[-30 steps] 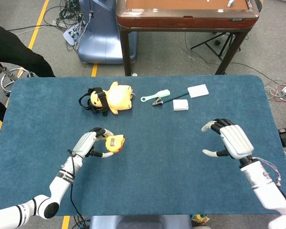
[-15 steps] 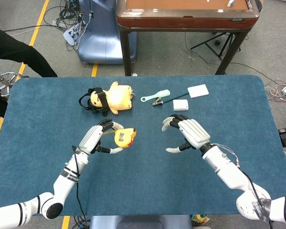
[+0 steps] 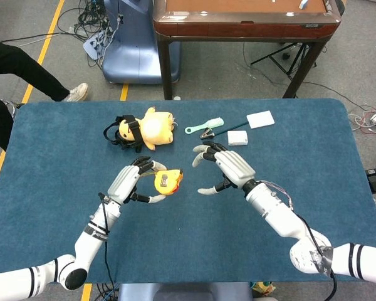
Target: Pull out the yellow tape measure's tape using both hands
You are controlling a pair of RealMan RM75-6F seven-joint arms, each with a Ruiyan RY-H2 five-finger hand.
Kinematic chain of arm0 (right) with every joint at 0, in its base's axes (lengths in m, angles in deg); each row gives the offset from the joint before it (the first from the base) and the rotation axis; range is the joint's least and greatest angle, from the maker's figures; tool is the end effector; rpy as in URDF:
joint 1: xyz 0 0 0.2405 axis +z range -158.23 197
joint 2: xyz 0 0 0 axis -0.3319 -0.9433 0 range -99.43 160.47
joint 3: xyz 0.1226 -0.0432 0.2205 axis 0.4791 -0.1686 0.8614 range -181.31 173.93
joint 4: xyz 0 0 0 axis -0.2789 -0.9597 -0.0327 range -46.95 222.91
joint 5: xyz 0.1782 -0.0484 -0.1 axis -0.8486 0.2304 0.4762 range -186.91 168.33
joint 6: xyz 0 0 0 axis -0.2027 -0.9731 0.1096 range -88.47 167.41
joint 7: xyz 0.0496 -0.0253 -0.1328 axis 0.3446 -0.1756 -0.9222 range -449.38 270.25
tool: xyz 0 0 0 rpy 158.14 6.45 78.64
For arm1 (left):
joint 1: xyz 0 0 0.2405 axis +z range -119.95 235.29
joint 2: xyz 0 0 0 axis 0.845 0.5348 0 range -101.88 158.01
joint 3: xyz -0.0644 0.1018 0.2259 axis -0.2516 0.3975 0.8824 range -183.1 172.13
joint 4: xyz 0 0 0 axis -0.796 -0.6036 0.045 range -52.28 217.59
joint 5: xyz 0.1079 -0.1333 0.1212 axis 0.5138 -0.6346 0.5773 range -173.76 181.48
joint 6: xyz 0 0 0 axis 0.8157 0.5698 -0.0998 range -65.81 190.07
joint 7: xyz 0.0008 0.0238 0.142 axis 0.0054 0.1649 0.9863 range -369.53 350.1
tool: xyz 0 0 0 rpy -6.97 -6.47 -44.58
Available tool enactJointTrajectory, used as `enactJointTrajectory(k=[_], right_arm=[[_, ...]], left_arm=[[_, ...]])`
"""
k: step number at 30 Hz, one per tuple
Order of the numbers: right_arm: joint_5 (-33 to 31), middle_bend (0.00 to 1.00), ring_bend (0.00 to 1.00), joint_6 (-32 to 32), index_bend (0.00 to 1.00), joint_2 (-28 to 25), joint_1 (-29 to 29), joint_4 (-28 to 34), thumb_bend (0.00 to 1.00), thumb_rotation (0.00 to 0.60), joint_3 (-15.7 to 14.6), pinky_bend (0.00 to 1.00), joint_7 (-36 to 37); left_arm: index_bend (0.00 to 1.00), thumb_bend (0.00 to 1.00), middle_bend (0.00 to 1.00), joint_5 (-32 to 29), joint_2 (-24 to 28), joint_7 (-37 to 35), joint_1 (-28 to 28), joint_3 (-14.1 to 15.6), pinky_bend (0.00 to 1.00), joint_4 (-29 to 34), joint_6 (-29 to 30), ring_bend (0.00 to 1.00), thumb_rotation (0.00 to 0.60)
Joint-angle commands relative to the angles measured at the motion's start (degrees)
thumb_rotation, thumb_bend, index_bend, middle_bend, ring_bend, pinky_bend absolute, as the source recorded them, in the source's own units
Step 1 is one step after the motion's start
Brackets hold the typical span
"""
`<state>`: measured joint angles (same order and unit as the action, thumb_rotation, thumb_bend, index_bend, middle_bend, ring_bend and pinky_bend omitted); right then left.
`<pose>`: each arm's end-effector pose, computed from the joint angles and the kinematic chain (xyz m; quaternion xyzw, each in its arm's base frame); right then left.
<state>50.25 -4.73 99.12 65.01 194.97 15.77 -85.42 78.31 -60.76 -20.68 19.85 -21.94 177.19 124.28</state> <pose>-0.0738 -0.3420 0.0691 0.6799 -0.5170 0.4587 0.2449 -0.0949 0.3227 0.0131 -0.5855 -0.5164 -0.5759 0.2424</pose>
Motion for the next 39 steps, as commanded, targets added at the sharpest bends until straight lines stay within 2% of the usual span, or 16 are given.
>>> enactJointTrajectory(k=[1, 13, 35, 39], right_arm=[[-0.70, 0.17, 0.06, 0.81, 0.38, -0.01, 0.92, -0.21, 0.18, 0.600, 0.44, 0.06, 0.61], [-3.06, 0.17, 0.06, 3.37, 0.38, 0.65, 4.09, -1.37, 0.18, 0.600, 0.80, 0.06, 2.59], [-6.21, 0.17, 0.06, 5.92, 0.38, 1.05, 7.90, -2.41, 0.18, 0.600, -0.68, 0.06, 3.04], [-6.86, 0.17, 0.06, 6.55, 0.39, 0.88, 8.32, -2.67, 0.21, 0.600, -1.08, 0.06, 3.24]], left_arm=[[0.49, 0.15, 0.48, 0.14, 0.06, 0.34, -0.17, 0.12, 0.10, 0.50, 0.18, 0.31, 0.600], [0.49, 0.15, 0.48, -0.45, 0.30, 0.80, -0.61, 0.31, 0.10, 1.41, 0.29, 0.31, 0.600], [0.49, 0.15, 0.48, -1.36, 0.55, 0.42, -1.01, 0.63, 0.10, 1.35, 0.13, 0.31, 0.600], [0.49, 0.15, 0.48, -1.84, 0.62, -0.22, -0.97, 0.53, 0.10, 1.20, -0.04, 0.31, 0.600]])
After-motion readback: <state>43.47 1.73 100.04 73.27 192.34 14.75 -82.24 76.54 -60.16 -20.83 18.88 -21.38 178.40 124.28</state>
